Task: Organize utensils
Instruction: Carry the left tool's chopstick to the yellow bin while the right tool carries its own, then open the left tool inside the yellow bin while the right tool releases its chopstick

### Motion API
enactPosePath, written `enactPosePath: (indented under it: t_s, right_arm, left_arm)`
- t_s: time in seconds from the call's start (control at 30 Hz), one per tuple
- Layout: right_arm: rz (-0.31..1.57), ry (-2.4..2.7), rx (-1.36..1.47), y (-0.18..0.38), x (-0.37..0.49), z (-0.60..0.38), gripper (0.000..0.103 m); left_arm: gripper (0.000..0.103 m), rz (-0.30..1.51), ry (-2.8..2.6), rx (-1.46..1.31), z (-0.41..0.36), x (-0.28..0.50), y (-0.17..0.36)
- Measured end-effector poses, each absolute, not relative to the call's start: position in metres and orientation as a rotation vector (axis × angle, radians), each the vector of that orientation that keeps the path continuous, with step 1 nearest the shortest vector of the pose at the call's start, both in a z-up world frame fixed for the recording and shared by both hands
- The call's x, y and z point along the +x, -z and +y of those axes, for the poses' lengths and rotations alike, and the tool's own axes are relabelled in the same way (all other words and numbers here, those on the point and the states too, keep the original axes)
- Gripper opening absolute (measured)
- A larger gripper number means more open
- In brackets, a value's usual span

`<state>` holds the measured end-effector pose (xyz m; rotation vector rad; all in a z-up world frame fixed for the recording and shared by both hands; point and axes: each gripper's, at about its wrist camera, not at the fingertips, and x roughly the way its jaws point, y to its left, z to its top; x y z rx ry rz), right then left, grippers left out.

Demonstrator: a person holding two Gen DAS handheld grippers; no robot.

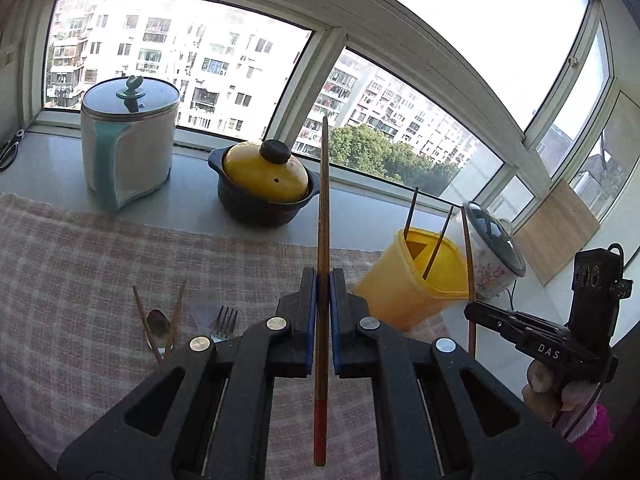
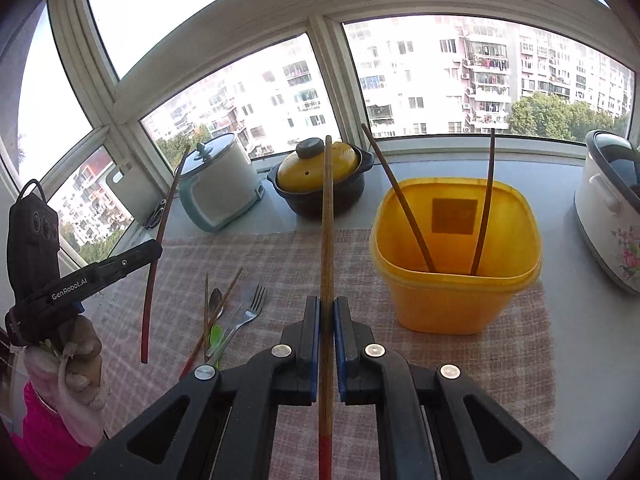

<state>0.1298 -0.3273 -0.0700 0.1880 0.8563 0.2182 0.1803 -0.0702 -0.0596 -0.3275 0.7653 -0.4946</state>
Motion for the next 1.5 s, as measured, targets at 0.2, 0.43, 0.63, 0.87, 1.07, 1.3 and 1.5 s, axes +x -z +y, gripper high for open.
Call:
enactPosePath:
  t_s: [0.2,0.43,0.63,0.87,1.07,1.3,1.5]
  right_arm:
    - [0.809,-0.218,0.177,0.053,0.138,-0.365,0.004]
    - [0.766,-0.216,0.181,0.041,0.157,-0.399,0.004]
    - [0.742,-0.223,0.180,0.036,0.181,-0.414,0.004]
    - [0.720,-0.224,0.187,0.036,0.209,-0.425,0.004]
    - [0.717,-0.218,0.194,0.042,0.226,-0.432,0.004]
    - [0.711,-0.197,0.201,0.051,0.242,-0.440,0.004]
    - [0.721,-0.201,0.196,0.063,0.248,-0.440,0.004]
  left_arm:
    - [0.004,0.723,0.508,-0.345,-0.115,0.190,0.045]
    - [0.004,0.697,0.528,-0.338,-0.167,0.208,0.037]
    - [0.004,0.695,0.534,-0.347,-0.201,0.229,0.038]
    - [0.004,0.700,0.531,-0.365,-0.228,0.255,0.045]
    - [0.004,0.697,0.527,-0.349,-0.245,0.269,0.050]
    - [0.004,0.711,0.507,-0.361,-0.254,0.282,0.064]
    - [0.004,0.704,0.499,-0.330,-0.263,0.285,0.070]
